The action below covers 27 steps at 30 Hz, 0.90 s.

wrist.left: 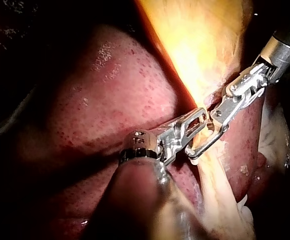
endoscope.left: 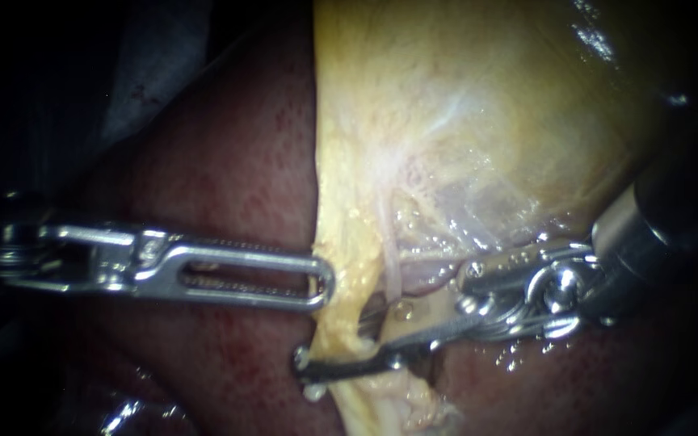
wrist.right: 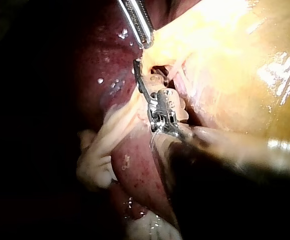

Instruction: Going back second clip left tube

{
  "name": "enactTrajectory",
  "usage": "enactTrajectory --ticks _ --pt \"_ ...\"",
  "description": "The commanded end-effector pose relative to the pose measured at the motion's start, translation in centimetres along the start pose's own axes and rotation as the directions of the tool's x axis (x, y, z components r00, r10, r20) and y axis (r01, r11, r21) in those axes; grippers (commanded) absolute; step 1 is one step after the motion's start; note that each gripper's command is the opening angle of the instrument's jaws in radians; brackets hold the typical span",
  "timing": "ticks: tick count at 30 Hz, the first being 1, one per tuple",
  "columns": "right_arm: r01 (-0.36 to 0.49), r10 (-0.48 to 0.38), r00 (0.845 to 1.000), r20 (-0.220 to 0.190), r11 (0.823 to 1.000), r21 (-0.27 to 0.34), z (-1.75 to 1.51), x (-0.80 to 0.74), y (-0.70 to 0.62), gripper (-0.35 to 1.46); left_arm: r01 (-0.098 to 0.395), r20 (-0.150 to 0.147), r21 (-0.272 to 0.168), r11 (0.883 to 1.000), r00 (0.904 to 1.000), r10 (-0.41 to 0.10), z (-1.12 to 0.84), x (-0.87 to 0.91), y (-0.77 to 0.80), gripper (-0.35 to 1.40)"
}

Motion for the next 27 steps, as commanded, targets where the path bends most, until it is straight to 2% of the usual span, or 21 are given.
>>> enactTrajectory --ticks 1,15,16,20,24,27 --pt "0.000 0.000 1.000 0.000 1.000 0.000 0.00 0.00 0.00 -0.35 -0.001 -0.001 0.001 1.000 1.0000 0.001 0.00 0.00 0.00 -0.35" --pt "0.000 0.000 1.000 0.000 1.000 0.000 0.00 0.00 0.00 -0.35 0.005 -0.001 0.001 1.000 1.0000 -0.005 0.00 0.00 0.00 -0.35" --pt "0.000 0.000 1.000 -0.001 1.000 -0.003 0.00 0.00 0.00 -0.29 0.005 -0.001 0.001 1.000 1.0000 -0.005 0.00 0.00 0.00 -0.35" --pt "0.000 -0.001 1.000 -0.008 1.000 -0.022 0.00 0.00 0.00 0.16 0.005 -0.001 0.001 1.000 1.0000 -0.005 0.00 0.00 0.00 -0.35" --pt "0.000 -0.001 1.000 -0.028 1.000 -0.027 0.00 0.03 0.00 0.38 0.005 -0.001 0.001 1.000 1.0000 -0.005 0.00 0.00 0.00 -0.35" --pt "0.000 -0.001 0.999 -0.038 1.000 -0.026 0.03 0.05 0.00 0.45 0.005 -0.001 0.001 1.000 1.0000 -0.005 0.00 0.00 0.00 -0.35"
